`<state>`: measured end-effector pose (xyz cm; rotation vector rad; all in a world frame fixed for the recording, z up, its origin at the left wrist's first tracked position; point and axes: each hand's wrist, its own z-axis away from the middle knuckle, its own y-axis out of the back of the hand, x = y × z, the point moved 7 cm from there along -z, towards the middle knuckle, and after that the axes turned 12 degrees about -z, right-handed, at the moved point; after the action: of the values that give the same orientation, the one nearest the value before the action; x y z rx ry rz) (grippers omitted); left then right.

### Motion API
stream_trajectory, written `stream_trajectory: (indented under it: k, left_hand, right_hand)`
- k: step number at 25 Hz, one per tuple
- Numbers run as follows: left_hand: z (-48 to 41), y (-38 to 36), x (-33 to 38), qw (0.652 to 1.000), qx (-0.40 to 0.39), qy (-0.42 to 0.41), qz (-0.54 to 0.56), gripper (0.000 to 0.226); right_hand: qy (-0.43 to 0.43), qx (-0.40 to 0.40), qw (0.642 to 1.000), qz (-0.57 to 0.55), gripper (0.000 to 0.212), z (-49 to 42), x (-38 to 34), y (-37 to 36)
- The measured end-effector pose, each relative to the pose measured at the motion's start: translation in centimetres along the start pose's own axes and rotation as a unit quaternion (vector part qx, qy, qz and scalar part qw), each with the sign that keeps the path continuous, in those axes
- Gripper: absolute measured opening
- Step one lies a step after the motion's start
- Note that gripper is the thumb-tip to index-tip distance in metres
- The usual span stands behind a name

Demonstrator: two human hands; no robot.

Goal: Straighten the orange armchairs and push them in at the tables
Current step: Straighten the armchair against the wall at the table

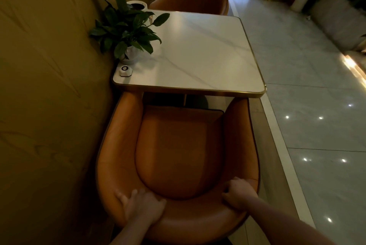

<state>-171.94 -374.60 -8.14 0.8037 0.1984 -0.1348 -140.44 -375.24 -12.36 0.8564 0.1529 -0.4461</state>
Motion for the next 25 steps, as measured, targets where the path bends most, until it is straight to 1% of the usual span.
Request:
stream_trajectory:
  k: [4,7,8,10,11,12,14,15,18,21,25]
  left_hand:
    - [0.0,0.2,1.0,1.0,-0.005,-0.008,-0.005,0.058]
    - [-0.5,0.5,0.9,1.0,0.006,-0.027,-0.011,0.056]
    - [-1.0,0.6,0.5,0.999,0.018,-0.035,-0.015,0.055]
    - [-2.5,0.7,-1.2,0.998,0.048,-0.037,-0.017,0.053]
    - [-3.5,0.7,-2.2,0.998,0.059,-0.03,-0.018,0.053]
    - [-4.5,0.7,-3.1,0.997,0.064,-0.02,-0.022,0.053]
    - [-6.2,0.3,-4.5,0.998,0.06,-0.003,-0.031,0.055]
    - [-7.0,0.1,-4.9,0.998,0.056,0.004,-0.032,0.056]
    - [-8.0,-0.3,-5.1,0.998,0.043,0.007,-0.038,0.059]
    - [-8.0,-0.3,-4.8,0.998,0.04,0.011,-0.042,0.06]
    - [-7.7,0.4,-3.7,0.999,0.036,0.012,-0.026,0.06]
  right_hand:
    - [-0.001,-0.003,1.0,0.014,0.027,-1.0,0.9,0.7]
    - [0.002,-0.007,1.0,0.003,0.032,-1.8,1.2,1.0]
    - [0.003,0.01,1.0,0.001,0.036,-2.1,1.3,1.3]
    - [0.001,0.102,0.994,0.03,0.052,-3.0,1.7,2.7]
    - [-0.016,0.141,0.989,0.047,0.062,-3.4,2.0,3.5]
    - [-0.04,0.156,0.985,0.054,0.072,-3.9,2.3,4.1]
    - [-0.073,0.14,0.986,0.059,0.085,-5.4,2.7,4.4]
    - [-0.083,0.13,0.985,0.072,0.087,-6.1,2.5,4.3]
    - [-0.107,0.106,0.98,0.128,0.085,-7.7,2.4,3.6]
    - [-0.117,0.084,0.977,0.156,0.074,-8.4,3.2,3.0]
    - [-0.095,0.078,0.978,0.168,0.071,-9.3,3.6,4.4]
